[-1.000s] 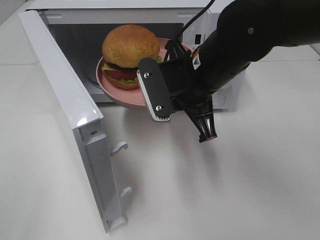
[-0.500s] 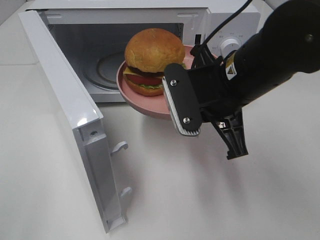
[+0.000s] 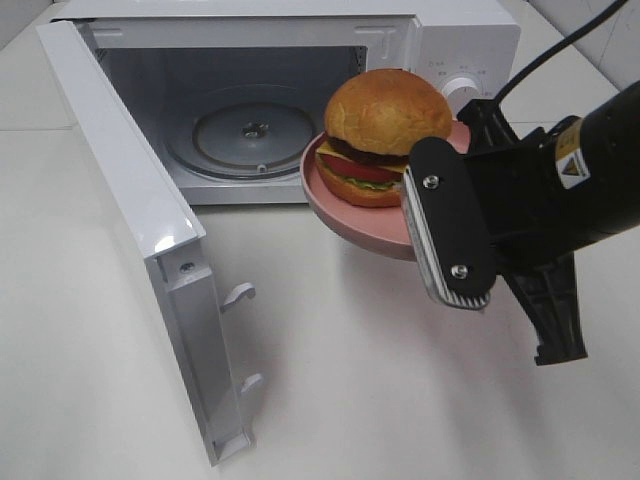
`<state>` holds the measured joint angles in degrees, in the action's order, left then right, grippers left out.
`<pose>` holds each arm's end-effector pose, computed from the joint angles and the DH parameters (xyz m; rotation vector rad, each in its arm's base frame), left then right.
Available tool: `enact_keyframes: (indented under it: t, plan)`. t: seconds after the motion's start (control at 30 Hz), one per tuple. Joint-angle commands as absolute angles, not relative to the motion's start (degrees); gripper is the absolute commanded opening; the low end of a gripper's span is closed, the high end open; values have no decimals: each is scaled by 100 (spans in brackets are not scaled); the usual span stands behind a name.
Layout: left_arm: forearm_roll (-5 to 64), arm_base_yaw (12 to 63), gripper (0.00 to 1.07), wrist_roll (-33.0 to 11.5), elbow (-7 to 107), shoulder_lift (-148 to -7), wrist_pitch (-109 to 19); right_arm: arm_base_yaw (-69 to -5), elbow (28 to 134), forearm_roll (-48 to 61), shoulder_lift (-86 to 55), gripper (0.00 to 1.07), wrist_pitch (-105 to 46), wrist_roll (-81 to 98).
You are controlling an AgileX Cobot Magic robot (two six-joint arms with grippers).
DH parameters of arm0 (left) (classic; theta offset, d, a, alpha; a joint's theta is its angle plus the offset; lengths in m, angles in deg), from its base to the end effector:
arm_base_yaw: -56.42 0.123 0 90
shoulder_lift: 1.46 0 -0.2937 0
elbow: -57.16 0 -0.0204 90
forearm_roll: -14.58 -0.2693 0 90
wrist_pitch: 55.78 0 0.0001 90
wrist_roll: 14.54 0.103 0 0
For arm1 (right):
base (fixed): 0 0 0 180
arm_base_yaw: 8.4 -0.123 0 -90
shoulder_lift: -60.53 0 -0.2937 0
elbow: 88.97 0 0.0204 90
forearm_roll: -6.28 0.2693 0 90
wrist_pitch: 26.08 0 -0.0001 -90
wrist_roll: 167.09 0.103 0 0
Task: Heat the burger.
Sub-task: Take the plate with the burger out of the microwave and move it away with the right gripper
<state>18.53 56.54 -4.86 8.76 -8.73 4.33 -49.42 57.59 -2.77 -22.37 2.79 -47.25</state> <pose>0.0121 -0.0061 0.2842 0.1714 2.0117 0.0264 0.2112 0.1733 0.2292 -2.0590 1.5030 -0.2829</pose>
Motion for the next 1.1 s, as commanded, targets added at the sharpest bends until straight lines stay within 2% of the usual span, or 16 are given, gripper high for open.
enact_keyframes:
  t: [0.03, 0.5, 1.1]
  plan:
    - [1865, 5659, 105, -514, 870, -776, 427, -4925, 5684, -466, -1939, 1, 67, -4656]
    - [1865, 5659, 105, -514, 870, -776, 427, -4925, 5077, -994, -913, 2, 291, -3917]
    - [1865, 5659, 105, -514, 870, -776, 427, -4914, 5054, -1750, -134, 3, 1070, -2531]
